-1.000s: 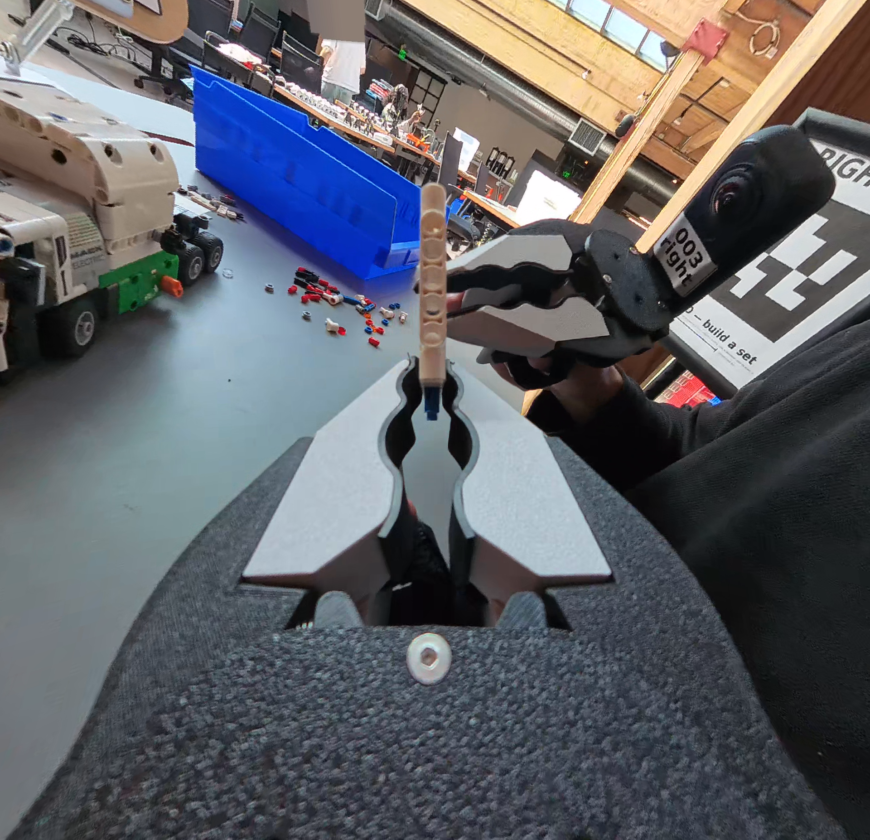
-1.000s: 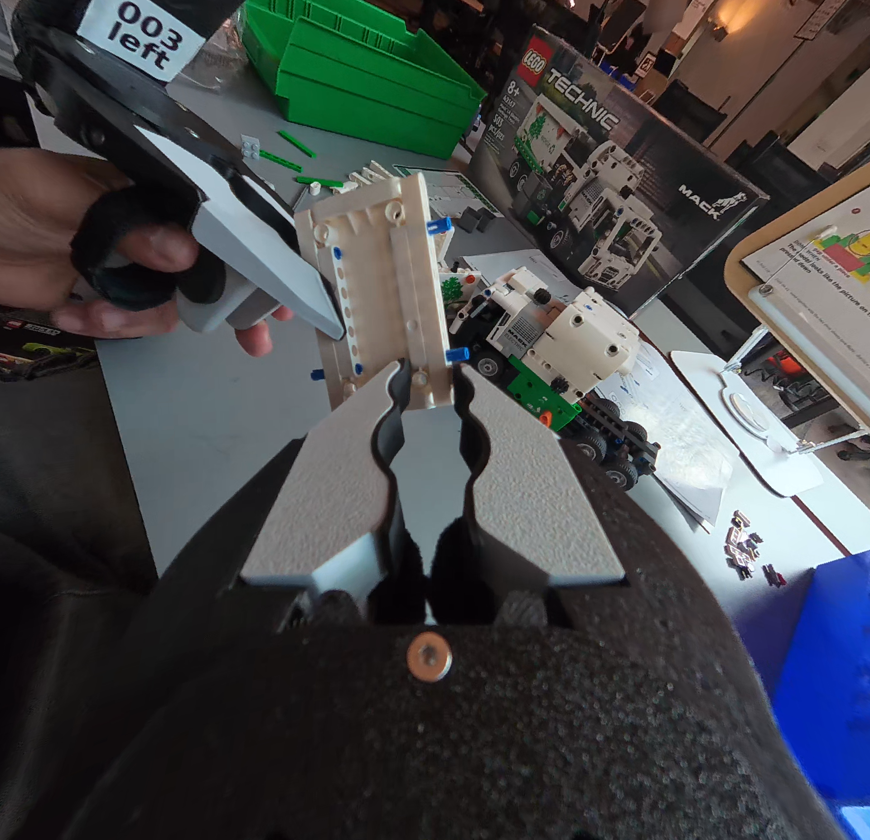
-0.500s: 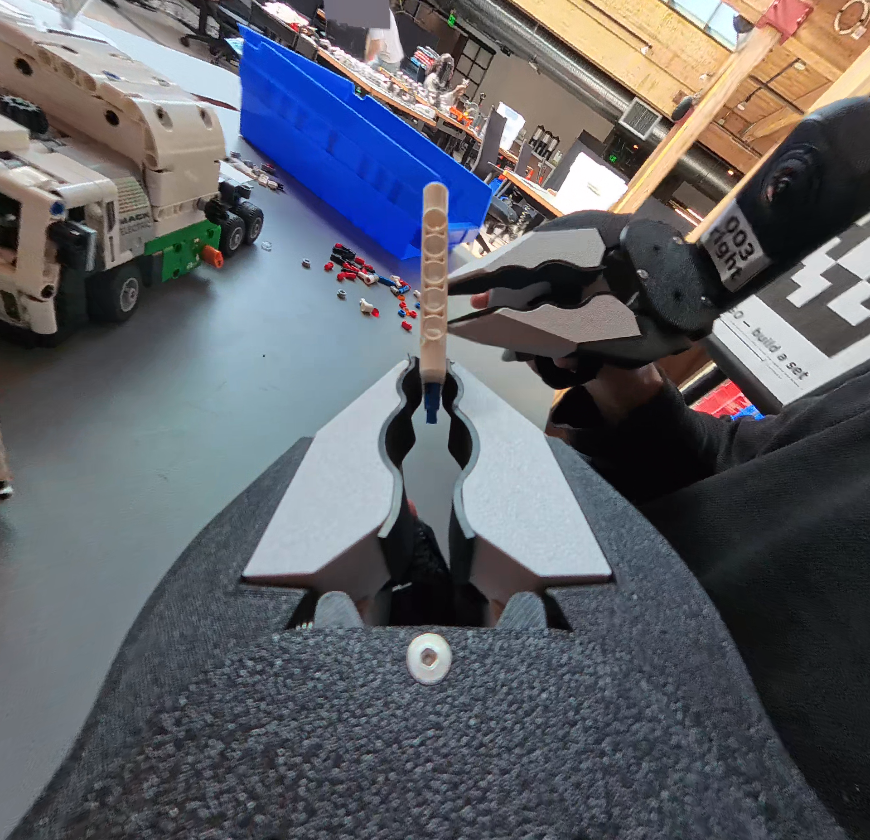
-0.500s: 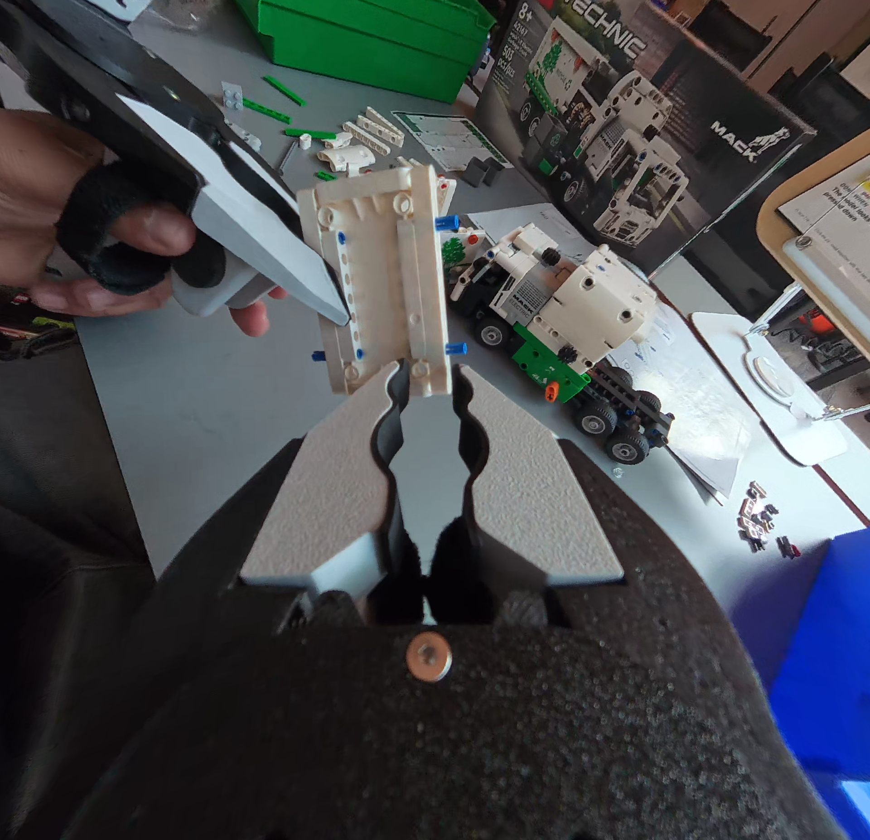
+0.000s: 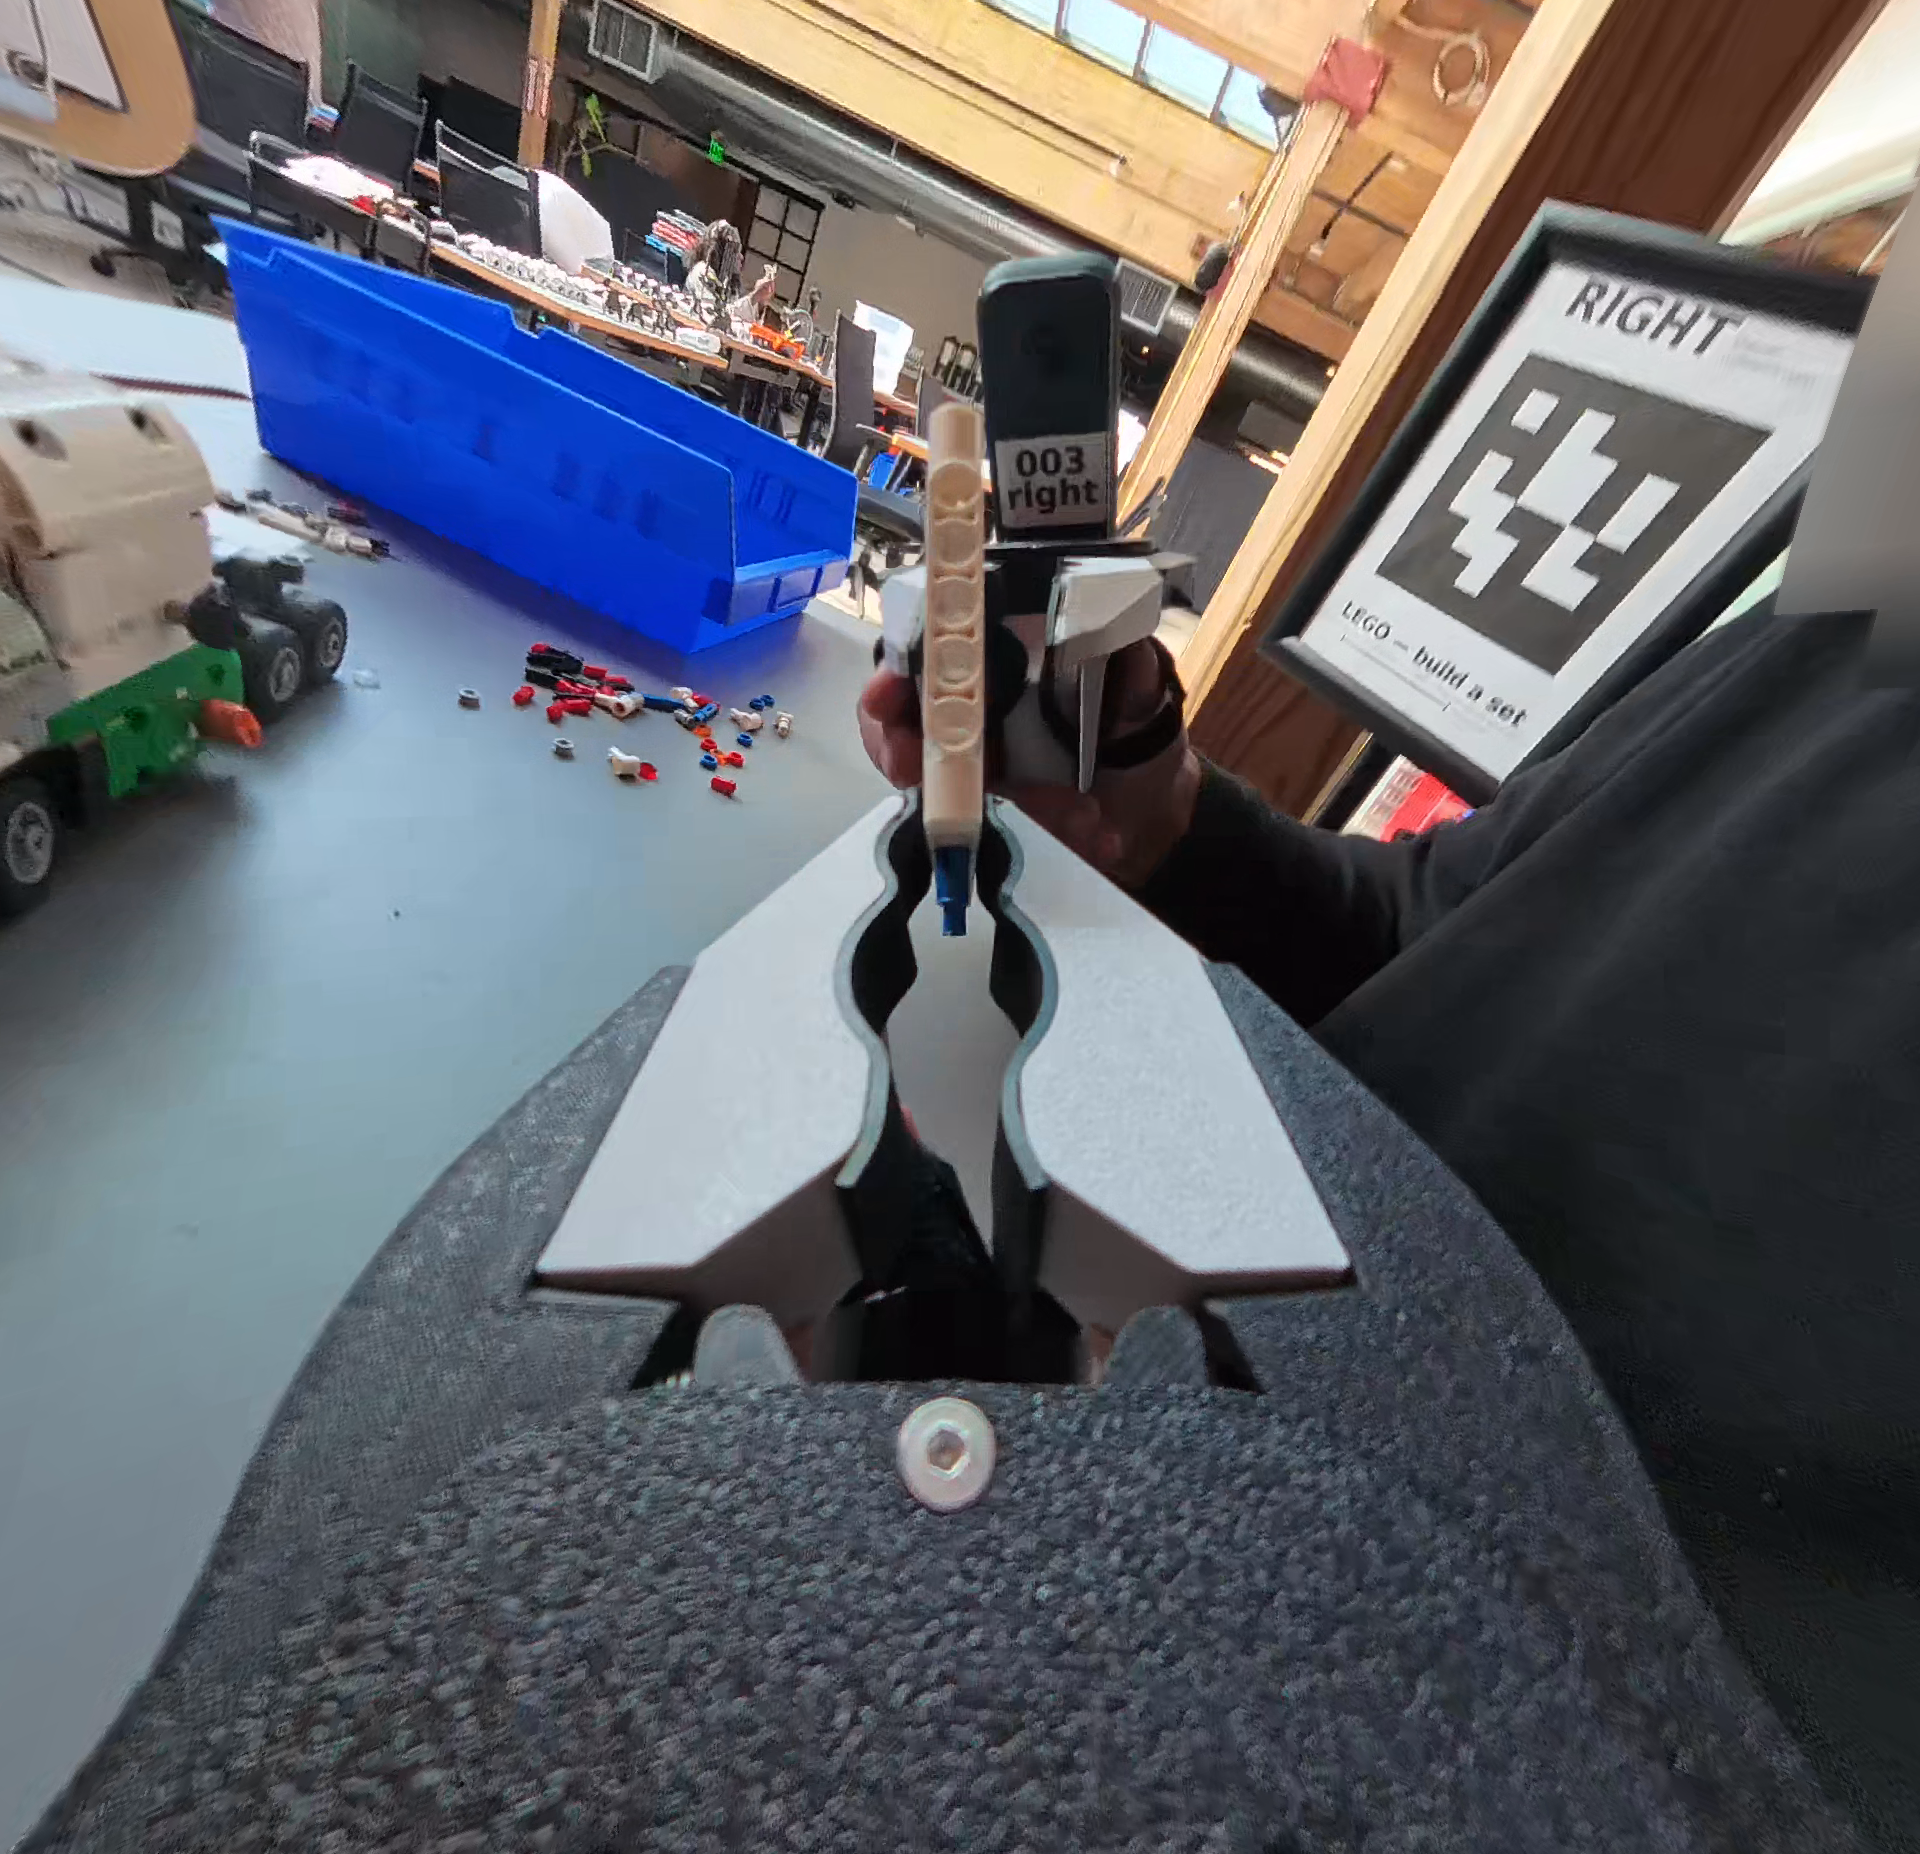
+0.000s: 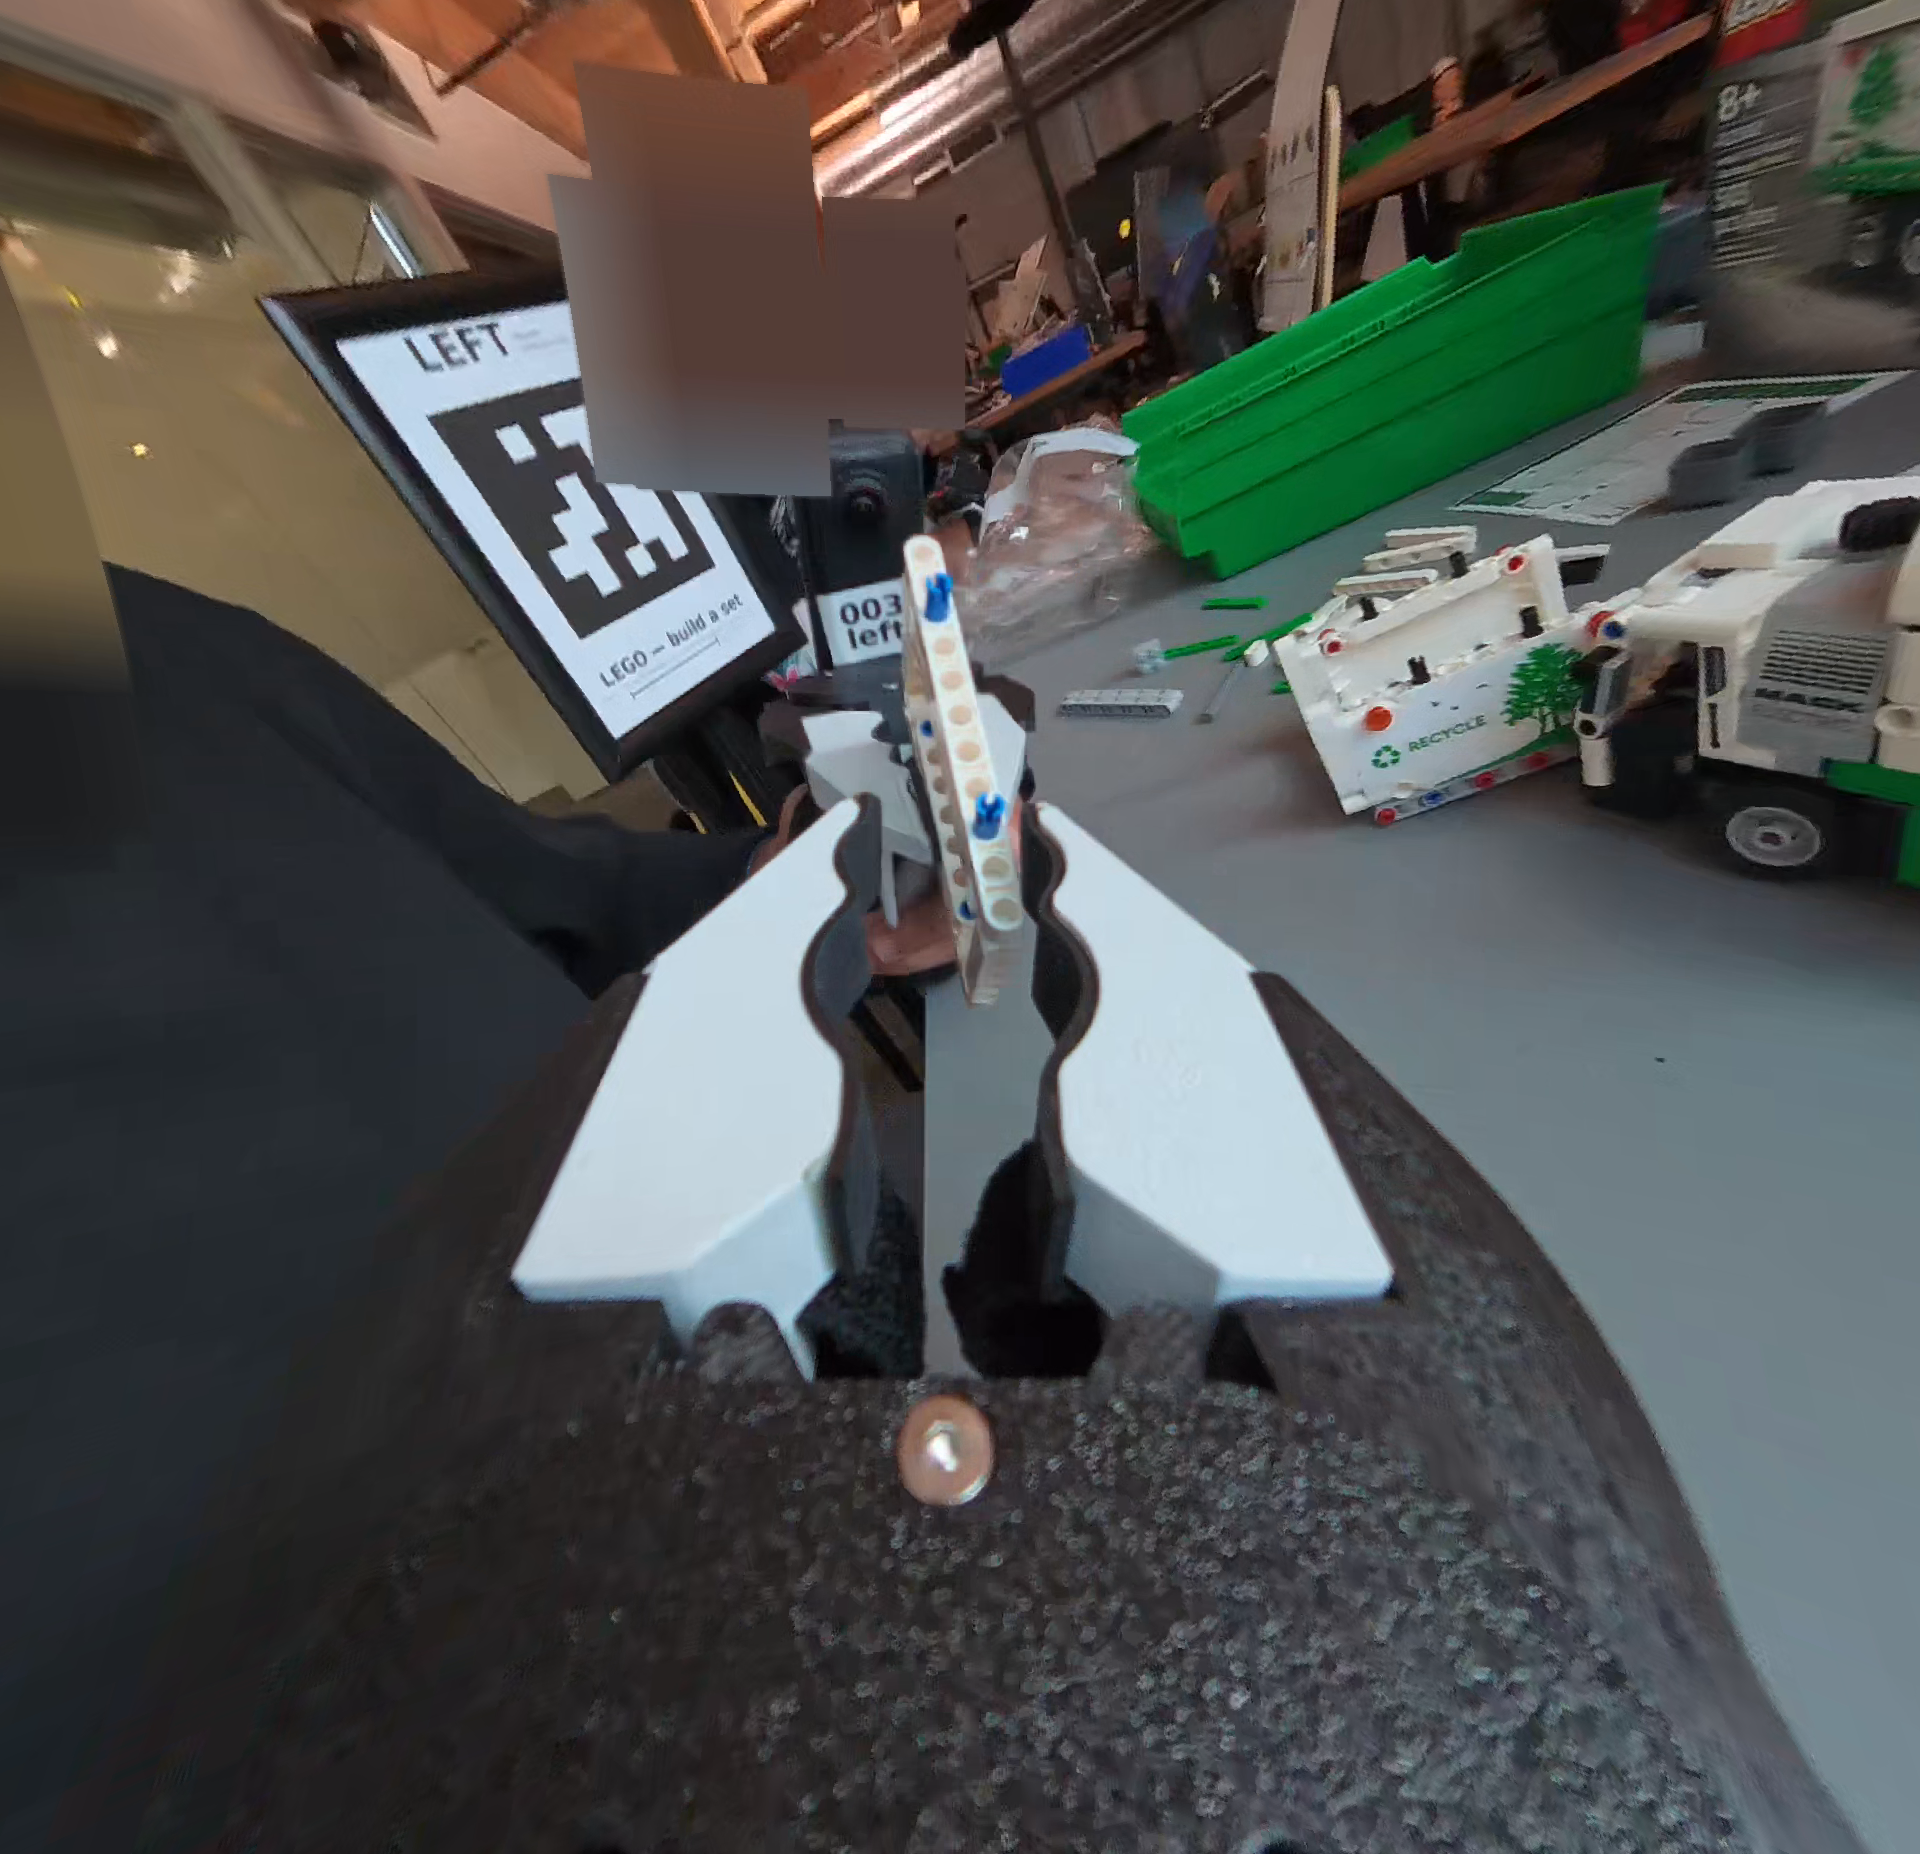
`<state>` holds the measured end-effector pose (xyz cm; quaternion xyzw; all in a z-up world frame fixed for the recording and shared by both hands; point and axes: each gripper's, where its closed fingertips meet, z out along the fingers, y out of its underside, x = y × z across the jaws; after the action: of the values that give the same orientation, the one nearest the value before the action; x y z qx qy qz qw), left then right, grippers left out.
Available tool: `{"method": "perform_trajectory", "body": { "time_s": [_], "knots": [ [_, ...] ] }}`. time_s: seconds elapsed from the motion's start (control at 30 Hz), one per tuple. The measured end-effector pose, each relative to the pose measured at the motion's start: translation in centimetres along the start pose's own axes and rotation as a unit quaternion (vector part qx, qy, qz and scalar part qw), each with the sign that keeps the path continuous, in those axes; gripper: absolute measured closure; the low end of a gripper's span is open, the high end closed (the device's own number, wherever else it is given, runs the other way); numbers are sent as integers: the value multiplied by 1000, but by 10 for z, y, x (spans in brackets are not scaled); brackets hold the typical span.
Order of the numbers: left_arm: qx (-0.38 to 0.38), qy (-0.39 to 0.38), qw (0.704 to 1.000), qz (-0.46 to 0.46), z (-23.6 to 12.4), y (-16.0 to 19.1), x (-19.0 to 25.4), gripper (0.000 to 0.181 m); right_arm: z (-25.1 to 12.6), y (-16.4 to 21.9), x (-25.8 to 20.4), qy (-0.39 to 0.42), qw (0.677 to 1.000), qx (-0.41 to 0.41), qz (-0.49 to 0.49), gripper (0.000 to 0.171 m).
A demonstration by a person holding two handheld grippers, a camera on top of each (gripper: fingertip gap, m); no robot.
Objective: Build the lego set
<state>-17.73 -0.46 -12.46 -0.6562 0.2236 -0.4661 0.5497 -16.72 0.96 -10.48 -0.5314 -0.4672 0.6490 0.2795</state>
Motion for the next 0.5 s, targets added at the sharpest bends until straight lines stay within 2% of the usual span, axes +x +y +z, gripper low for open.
{"method": "perform_trajectory", "body": {
  "time_s": [0.07, 0.1, 0.17, 0.2, 0.27, 0.37, 0.47, 0.5],
  "knots": [
    [-17, -2, 999, 45, 1, 3, 4, 176, 4, 12, 2, 21, 997, -36, -58, 160],
    [-26, -14, 998, 55, 2, 5, 1, 175, 4, 12, 1, 32, 993, -35, -104, 162],
    [-64, -68, 995, 32, 3, 11, -15, 166, 1, 17, 5, 71, 975, -67, -198, 165],
    [-93, -100, 991, 11, 1, 17, -26, 158, -2, 19, 12, 113, 955, -88, -259, 165],
    [-94, -113, 989, -21, -5, 15, -31, 138, -10, 23, 25, 191, 883, -136, -408, 165],
    [-74, -79, 991, -81, -8, 10, -28, 129, -14, 36, 27, 230, 774, -188, -559, 165],
    [-67, -49, 988, -128, -10, 12, -28, 124, -13, 44, 32, 240, 714, -206, -624, 165],
    [-60, -34, 987, -145, -12, 10, -27, 129, -12, 49, 34, 237, 694, -215, -645, 165]
  ]
}}
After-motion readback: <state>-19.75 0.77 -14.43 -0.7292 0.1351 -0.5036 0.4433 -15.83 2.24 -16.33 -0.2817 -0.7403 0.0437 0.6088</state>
